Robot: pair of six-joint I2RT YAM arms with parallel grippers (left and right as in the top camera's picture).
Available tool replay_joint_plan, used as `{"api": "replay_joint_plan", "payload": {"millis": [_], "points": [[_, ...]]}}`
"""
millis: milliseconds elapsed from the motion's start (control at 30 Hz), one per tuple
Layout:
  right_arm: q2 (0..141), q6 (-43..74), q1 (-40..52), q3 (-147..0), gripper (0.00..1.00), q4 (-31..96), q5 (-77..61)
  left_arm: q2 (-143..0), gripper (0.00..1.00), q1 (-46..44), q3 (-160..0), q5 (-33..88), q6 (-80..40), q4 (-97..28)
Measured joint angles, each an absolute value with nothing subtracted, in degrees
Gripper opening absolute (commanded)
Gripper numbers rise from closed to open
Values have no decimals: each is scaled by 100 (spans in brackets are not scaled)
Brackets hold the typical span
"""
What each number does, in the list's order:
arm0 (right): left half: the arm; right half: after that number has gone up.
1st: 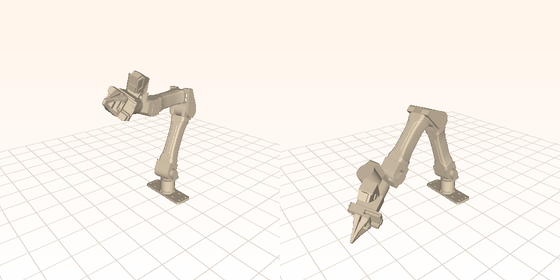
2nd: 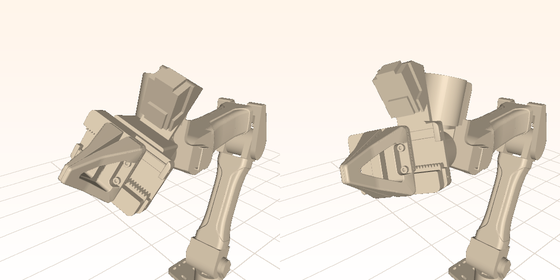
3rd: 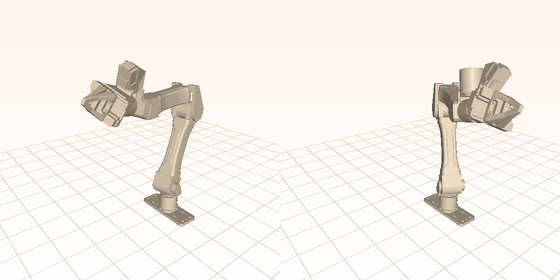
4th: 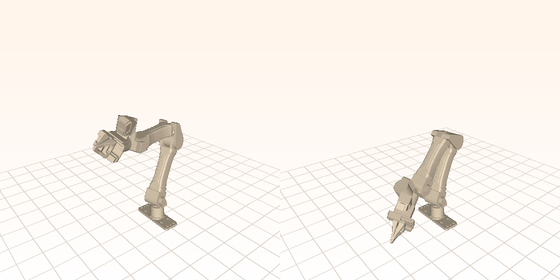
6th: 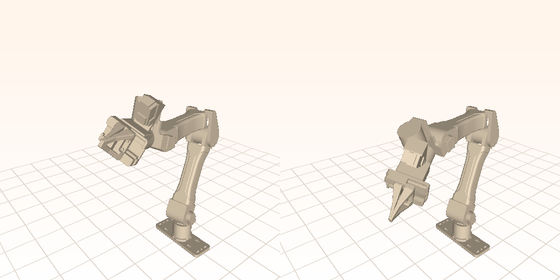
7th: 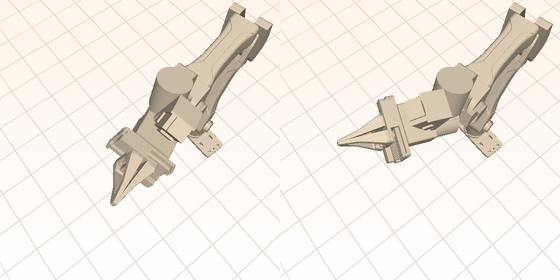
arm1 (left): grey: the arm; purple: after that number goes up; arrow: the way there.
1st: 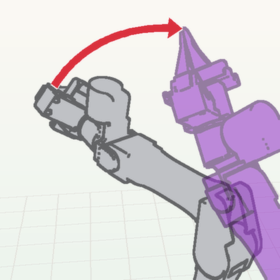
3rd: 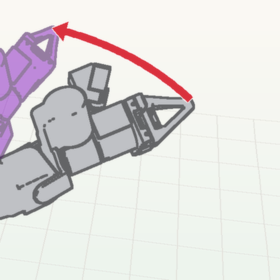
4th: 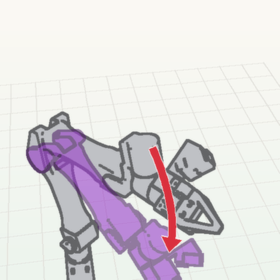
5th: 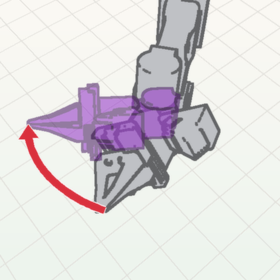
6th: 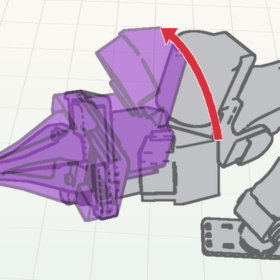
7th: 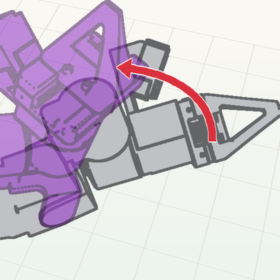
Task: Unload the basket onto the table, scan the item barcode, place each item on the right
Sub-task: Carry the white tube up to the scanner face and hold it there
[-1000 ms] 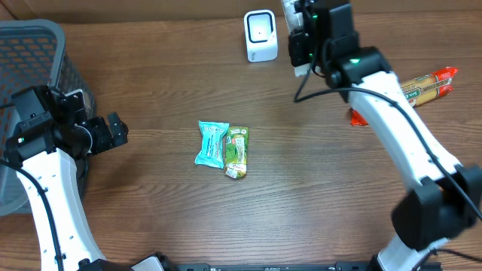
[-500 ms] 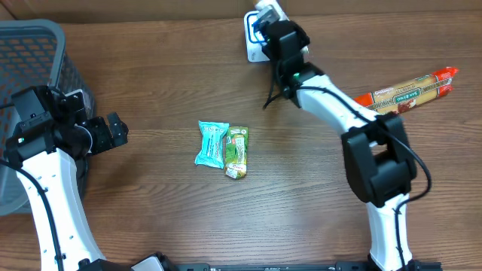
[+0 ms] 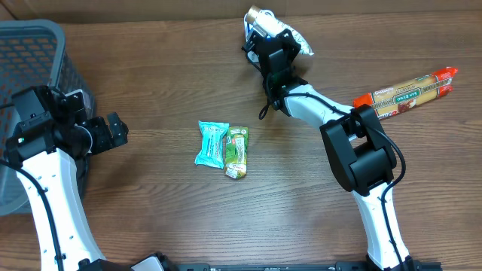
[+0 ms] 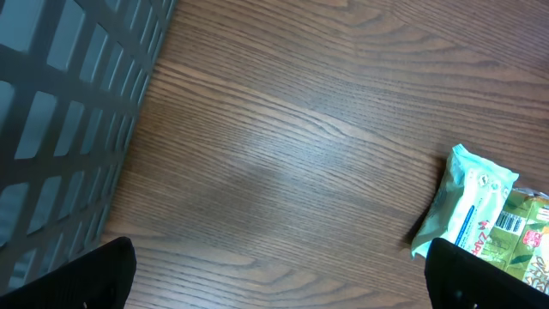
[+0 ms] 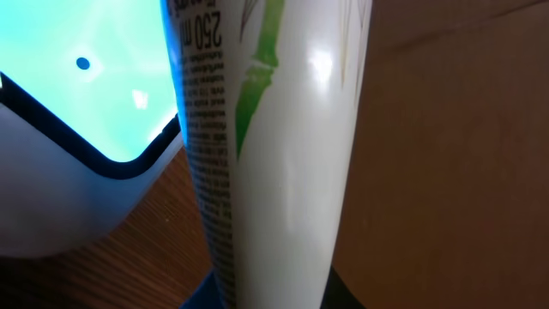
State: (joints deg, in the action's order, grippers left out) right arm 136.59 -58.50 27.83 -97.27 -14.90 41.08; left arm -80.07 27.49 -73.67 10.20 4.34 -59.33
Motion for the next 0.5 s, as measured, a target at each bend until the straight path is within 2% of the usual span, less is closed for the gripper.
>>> {"api": "replay_joint_plan", "payload": {"millis": [500], "points": [[13659, -5485, 2786, -9727, 4, -1490, 4156, -8007, 100, 2749, -7367, 1020, 434, -5933]]}}
